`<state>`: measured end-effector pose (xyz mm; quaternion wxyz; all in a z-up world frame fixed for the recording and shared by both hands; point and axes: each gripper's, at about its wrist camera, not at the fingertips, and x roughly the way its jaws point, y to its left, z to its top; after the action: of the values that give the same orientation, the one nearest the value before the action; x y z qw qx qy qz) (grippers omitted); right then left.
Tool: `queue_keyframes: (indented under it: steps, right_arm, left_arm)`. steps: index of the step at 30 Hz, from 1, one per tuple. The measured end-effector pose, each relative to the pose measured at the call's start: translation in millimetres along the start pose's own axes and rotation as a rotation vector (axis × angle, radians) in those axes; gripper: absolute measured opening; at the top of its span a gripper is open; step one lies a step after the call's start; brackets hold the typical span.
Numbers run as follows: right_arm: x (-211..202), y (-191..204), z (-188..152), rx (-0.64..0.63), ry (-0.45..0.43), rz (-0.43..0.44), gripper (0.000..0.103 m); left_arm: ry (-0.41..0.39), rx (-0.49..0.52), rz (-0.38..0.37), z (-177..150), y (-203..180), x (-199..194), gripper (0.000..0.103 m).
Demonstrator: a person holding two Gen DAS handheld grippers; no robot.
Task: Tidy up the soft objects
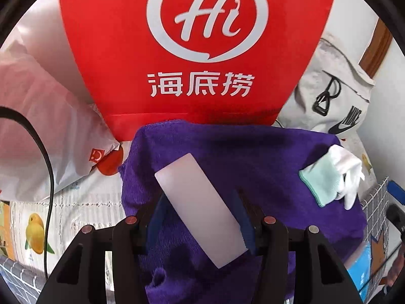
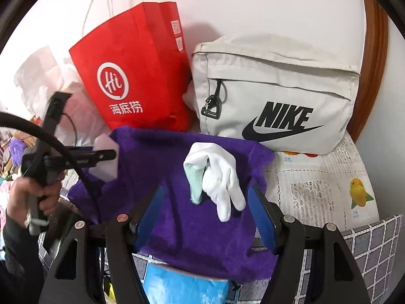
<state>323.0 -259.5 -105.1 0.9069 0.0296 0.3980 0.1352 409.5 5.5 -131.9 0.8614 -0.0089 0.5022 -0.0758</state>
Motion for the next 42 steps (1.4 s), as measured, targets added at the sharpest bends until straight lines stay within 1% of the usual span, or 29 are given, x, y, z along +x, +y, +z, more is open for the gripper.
queue_keyframes:
  steps: [3,6,8,10,12,15,21,22,25,27,33,34,36,37,38,40,42]
  right_arm:
    - [-3.7,2.7,-6.0,-0.011,0.001,-0.007,0.069]
    - [-4.3,3.9,-12.2,-0.019,0.009,-0.009,0.069]
    - [-5.1,4.8,-15.6,-0.025,0.011,-0.014,0.069]
    - [-6.0,5.1,-18.4,-0.029,0.011,-0.018,0.069]
    - [-7.5,3.9,-20.9,-0.024,0.010,-0.013,0.069]
    - [-11.4,2.3,-25.7,-0.013,0.009,-0.006,0.069]
    - [-19.1,3.1,-33.9,0.004,0.011,-0.002,0.069]
    - [-21.3,4.1,-34.8,0.005,0.010,-0.002,0.069]
    - [-28.9,5.8,-37.9,0.014,0.003,0.004,0.069]
    - [-36.4,8.3,-41.8,0.024,-0.002,0.012,0.069]
    - [-68.1,20.1,-56.4,0.025,-0.025,0.022,0.069]
    - [-72.8,22.5,-59.1,0.024,-0.028,0.025,0.069]
    - [-85.3,29.8,-67.6,0.020,-0.034,0.035,0.069]
    - [-90.8,33.9,-72.5,0.017,-0.034,0.041,0.069]
    - [-94.9,37.6,-76.9,0.015,-0.035,0.046,0.070]
    - [-104.7,47.8,-89.2,0.005,-0.035,0.061,0.072]
    - [-110.9,56.3,-100.3,-0.001,-0.032,0.076,0.073]
  left_arm:
    - [0.014,0.007,0.011,4.2,-0.6,8.8,0.050]
    - [0.046,0.013,0.020,6.1,-1.7,19.6,0.051]
    - [0.058,0.011,0.006,6.4,-2.3,23.7,0.051]
    - [0.058,0.007,-0.002,4.8,-1.1,23.8,0.054]
    - [0.064,0.013,0.010,4.0,-2.4,24.8,0.066]
    - [0.053,0.033,0.035,-0.8,-7.4,23.9,0.070]
    - [0.036,0.067,0.081,-12.8,-23.0,13.9,0.070]
    - [0.033,0.066,0.084,-14.9,-25.0,9.7,0.070]
    - [0.021,0.047,0.036,-23.8,-23.1,-7.6,0.070]
    - [0.017,0.028,0.036,-27.5,-20.9,-18.0,0.070]
    - [-0.067,0.026,0.005,-61.1,-22.0,-68.9,0.070]
    - [-0.075,0.024,-0.004,-61.4,-19.2,-75.5,0.070]
    - [-0.101,0.009,-0.045,-78.8,-18.4,-98.2,0.070]
    - [-0.107,0.002,-0.061,-78.1,-11.5,-99.7,0.070]
    - [-0.122,-0.010,-0.088,-89.4,-10.6,-110.2,0.070]
    - [-0.143,-0.032,-0.115,-106.1,-9.4,-124.5,0.070]
    - [-0.144,-0.048,-0.115,-122.4,-8.1,-134.5,0.070]
